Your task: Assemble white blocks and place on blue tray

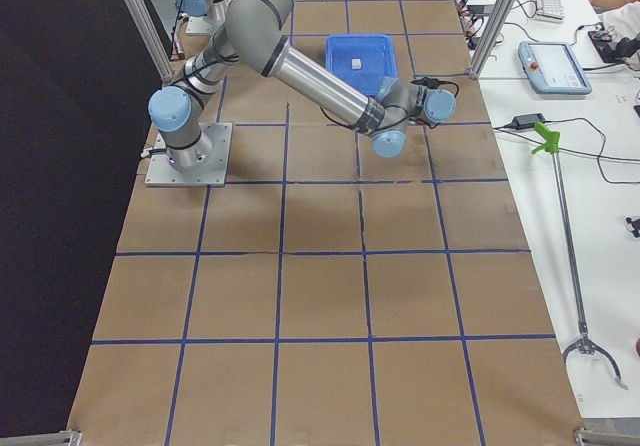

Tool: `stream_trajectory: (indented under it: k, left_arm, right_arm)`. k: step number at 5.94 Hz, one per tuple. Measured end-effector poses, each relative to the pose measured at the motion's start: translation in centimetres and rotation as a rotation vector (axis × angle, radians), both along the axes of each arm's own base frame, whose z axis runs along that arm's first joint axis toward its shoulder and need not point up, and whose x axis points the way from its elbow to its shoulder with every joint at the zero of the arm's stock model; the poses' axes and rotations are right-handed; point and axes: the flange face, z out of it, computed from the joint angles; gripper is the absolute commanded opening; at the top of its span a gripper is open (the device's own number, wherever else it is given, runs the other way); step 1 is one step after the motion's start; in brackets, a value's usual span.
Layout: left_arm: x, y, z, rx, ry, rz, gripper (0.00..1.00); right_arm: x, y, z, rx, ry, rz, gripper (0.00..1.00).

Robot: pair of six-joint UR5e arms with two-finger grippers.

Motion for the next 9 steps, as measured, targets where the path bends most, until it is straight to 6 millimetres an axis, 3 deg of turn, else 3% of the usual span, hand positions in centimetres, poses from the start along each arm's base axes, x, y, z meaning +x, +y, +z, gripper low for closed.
stream_trajectory:
  k: [1,3,4,7,9]
  left_arm:
    - [2.2,1.1,2.6,-0.017,0.0,0.078,0.98]
    - [5.3,2.7,5.4,-0.047,-0.005,0.287,0.99]
    - [6.2,3.2,6.1,-0.064,-0.006,0.406,0.99]
    - [6.9,3.5,7.6,-0.103,-0.01,0.859,0.99]
    - [7.0,3.3,7.7,-0.108,-0.012,1.017,0.99]
  right_arm:
    - [0.7,2.1,2.5,0.009,0.004,-0.003,0.35]
    - [3.2,7.1,4.0,0.049,-0.012,-0.023,0.35]
    - [6.0,9.0,3.3,0.056,-0.014,-0.024,0.35]
    - [18.6,13.2,0.5,0.042,-0.022,-0.126,0.35]
    - [24.8,15.7,-1.3,0.048,-0.047,-0.144,0.36]
